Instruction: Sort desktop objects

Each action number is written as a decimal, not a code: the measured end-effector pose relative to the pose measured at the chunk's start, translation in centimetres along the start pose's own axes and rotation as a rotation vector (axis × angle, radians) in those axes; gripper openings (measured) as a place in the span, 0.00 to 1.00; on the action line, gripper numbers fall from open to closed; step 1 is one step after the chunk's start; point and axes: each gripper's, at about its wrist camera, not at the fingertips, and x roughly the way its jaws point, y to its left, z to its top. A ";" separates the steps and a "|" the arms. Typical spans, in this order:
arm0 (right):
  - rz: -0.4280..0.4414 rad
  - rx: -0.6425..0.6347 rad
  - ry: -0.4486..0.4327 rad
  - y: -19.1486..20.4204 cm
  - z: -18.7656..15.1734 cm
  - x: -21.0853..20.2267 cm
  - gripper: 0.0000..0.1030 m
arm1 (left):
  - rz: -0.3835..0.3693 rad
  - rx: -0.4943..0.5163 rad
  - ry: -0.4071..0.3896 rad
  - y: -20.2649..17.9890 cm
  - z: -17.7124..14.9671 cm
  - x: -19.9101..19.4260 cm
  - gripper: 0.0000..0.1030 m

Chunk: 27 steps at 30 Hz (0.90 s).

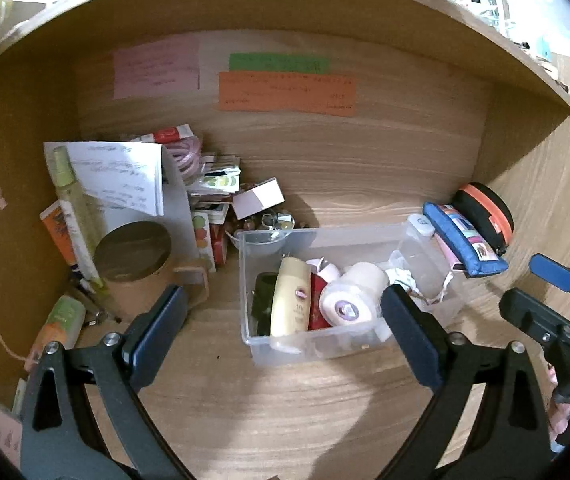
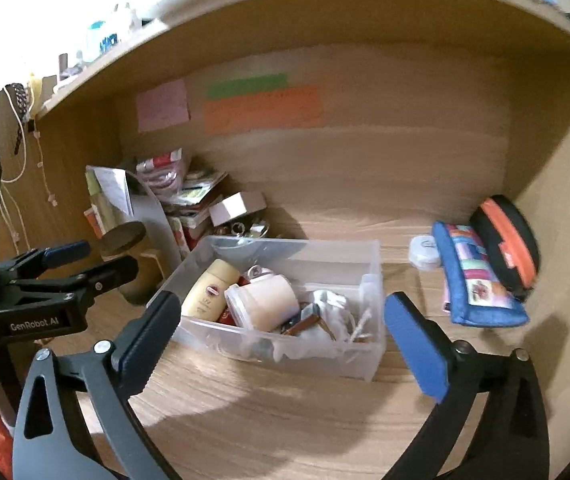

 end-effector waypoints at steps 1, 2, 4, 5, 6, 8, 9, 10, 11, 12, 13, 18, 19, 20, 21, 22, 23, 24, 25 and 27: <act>-0.006 0.001 -0.005 0.1 -0.3 -0.4 0.99 | 0.001 0.001 -0.003 -0.1 -0.2 -0.3 0.96; -0.013 0.003 -0.009 0.1 -0.5 -0.8 0.99 | 0.001 -0.004 -0.005 -0.2 -0.5 -0.7 0.96; -0.020 0.012 -0.009 0.2 -1.0 -1.4 0.99 | -0.003 -0.018 -0.010 -0.3 -1.0 -1.2 0.97; -0.020 0.018 -0.008 0.2 -1.2 -1.6 0.99 | -0.004 -0.020 -0.013 -0.4 -1.2 -1.4 0.98; -0.020 0.025 -0.007 0.2 -1.4 -1.8 0.99 | -0.001 -0.019 -0.018 -0.5 -1.4 -1.7 0.98; -0.023 0.040 -0.011 0.0 -1.8 -2.3 1.00 | 0.018 -0.007 -0.032 -0.8 -1.9 -2.1 0.98; -0.023 0.045 -0.012 0.0 -2.0 -2.4 1.00 | 0.026 -0.001 -0.037 -1.0 -2.0 -2.3 0.98; -0.022 0.049 -0.009 -0.1 -2.1 -2.4 1.00 | 0.033 0.007 -0.039 -1.2 -2.2 -2.5 0.98; -0.023 0.053 -0.004 -0.2 -2.2 -2.5 1.00 | 0.035 0.013 -0.041 -1.3 -2.5 -2.6 0.98; -0.029 0.057 0.001 -0.3 -2.4 -2.4 1.00 | 0.034 0.016 -0.040 -1.5 -2.6 -2.6 0.98; -0.032 0.058 0.003 -0.4 -2.5 -2.5 1.00 | 0.032 0.022 -0.038 -1.7 -2.8 -2.7 0.98; -0.032 0.070 0.029 -0.9 -3.0 -1.9 1.00 | 0.031 0.057 -0.035 -2.5 -3.5 -2.5 0.98; -0.036 0.069 0.035 -0.9 -3.0 -1.7 1.00 | 0.031 0.062 -0.036 -2.6 -3.6 -2.4 0.98; -0.038 0.065 0.040 -0.9 -3.1 -1.6 1.00 | 0.029 0.066 -0.038 -2.6 -3.6 -2.3 0.98; -0.040 0.061 0.043 -0.9 -3.1 -1.5 1.00 | 0.026 0.066 -0.039 -2.6 -3.6 -2.2 0.98; -0.043 0.057 0.046 -0.9 -3.1 -1.3 1.00 | 0.021 0.063 -0.040 -2.6 -3.6 -2.1 0.98; -0.045 0.053 0.049 -0.9 -3.1 -1.2 1.00 | 0.013 0.060 -0.040 -2.5 -3.6 -1.9 0.98; -0.045 0.051 0.052 -0.8 -3.1 -1.1 1.00 | 0.006 0.059 -0.040 -2.4 -3.5 -1.8 0.98; -0.044 0.048 0.054 -0.8 -3.0 -0.9 1.00 | 0.001 0.058 -0.037 -2.4 -3.5 -1.7 0.98; -0.043 0.043 0.056 -0.8 -3.0 -0.7 1.00 | 0.001 0.054 -0.034 -2.3 -3.3 -1.3 0.98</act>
